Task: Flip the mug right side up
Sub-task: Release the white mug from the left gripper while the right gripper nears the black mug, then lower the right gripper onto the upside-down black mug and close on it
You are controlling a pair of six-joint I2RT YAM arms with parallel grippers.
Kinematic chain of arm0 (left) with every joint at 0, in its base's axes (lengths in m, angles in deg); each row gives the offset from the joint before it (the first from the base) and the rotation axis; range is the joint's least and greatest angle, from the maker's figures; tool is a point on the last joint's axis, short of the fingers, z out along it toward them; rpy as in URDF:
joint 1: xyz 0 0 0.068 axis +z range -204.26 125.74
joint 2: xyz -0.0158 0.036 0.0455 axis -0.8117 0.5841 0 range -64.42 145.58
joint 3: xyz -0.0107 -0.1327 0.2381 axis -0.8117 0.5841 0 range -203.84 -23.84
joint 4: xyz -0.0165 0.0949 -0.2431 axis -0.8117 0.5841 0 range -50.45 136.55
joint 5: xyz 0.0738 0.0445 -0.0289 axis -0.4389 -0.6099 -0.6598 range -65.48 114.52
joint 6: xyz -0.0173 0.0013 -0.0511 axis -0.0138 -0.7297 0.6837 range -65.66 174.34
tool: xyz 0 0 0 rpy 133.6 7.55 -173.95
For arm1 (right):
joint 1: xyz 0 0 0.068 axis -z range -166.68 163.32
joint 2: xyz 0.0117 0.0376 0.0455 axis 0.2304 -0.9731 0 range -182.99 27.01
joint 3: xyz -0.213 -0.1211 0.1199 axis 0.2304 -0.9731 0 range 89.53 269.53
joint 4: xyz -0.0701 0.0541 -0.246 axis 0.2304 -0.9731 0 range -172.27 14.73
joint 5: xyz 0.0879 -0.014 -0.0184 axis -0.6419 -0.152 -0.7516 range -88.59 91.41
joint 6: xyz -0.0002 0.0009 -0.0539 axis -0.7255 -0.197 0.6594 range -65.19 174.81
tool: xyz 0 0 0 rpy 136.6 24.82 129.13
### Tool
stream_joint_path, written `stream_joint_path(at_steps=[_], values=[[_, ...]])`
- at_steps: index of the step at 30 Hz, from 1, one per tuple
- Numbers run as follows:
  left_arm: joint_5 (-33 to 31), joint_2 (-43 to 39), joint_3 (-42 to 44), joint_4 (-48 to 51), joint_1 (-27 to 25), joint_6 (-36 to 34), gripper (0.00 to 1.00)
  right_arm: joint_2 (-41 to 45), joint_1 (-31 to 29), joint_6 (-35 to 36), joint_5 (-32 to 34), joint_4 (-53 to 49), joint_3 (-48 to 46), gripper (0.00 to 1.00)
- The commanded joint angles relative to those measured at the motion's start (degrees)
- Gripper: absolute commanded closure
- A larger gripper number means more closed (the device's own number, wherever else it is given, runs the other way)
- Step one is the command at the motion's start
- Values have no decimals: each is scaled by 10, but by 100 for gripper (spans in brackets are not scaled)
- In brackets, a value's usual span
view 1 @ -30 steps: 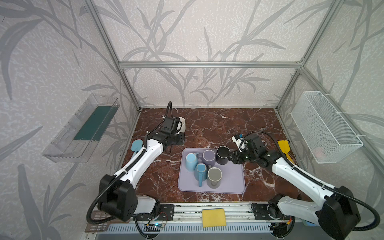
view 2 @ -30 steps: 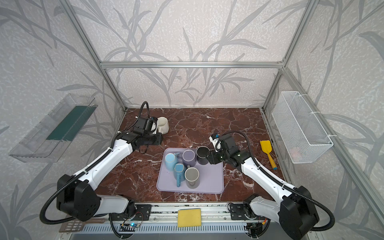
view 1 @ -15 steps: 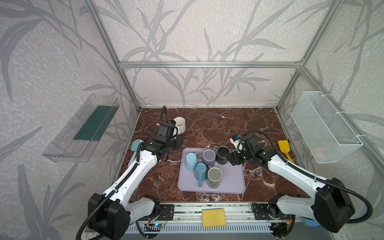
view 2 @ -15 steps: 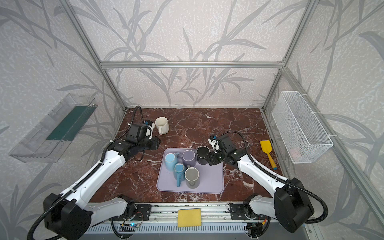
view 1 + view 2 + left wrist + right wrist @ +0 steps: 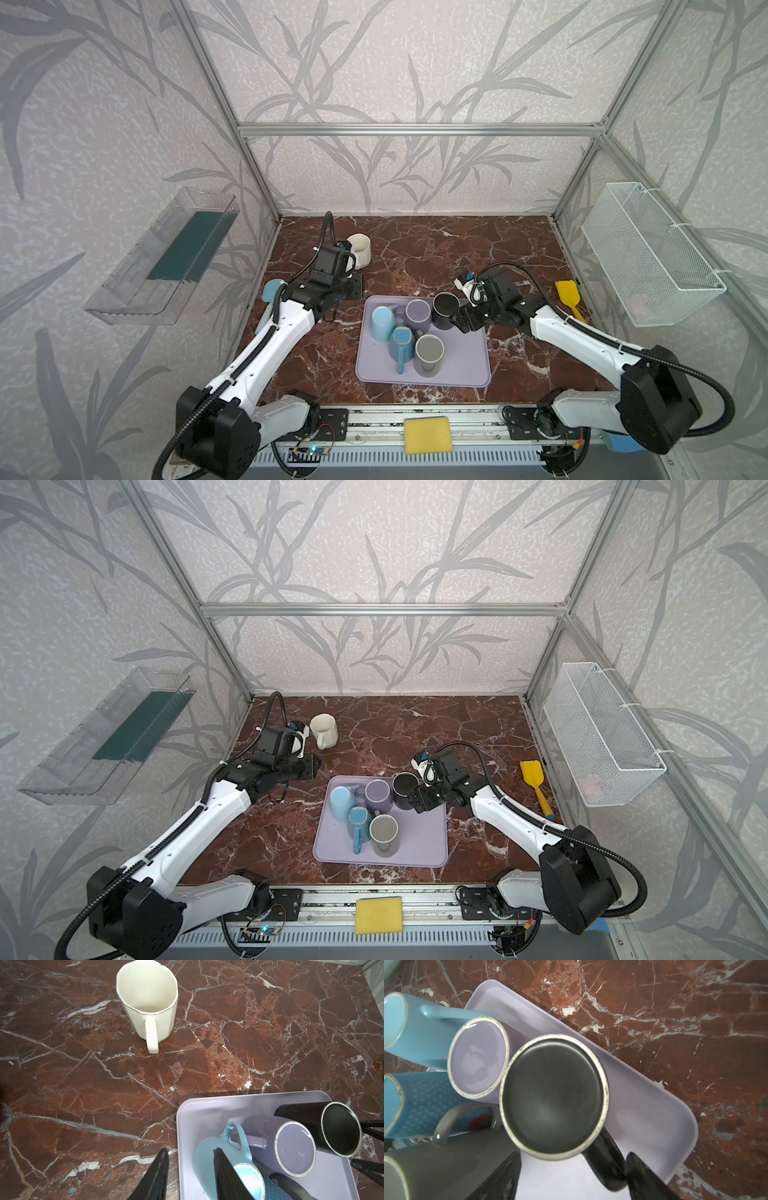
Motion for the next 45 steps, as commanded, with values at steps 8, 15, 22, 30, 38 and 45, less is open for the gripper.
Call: stream_joint_path(at_steps=[8,15,22,30,38,45], values=[[-15,-17,2,16,-2,-16,60,3,-3,2,-22,-10,13,43],[-14,-17,3,16,-2,-16,60,8,-13,-1,-1,-23,11,57],[-13,-17,2,16,-2,-15,61,4,-32,-1,27,-36,17,61],[-10,-17,3,17,-2,-15,60,4,-47,-9,62,-49,22,53],[-10,-17,4,17,-3,-14,60,-13,-65,-12,102,-73,41,52],[-13,-18,3,20,-3,-14,60,-28,-74,-11,123,-88,54,53]])
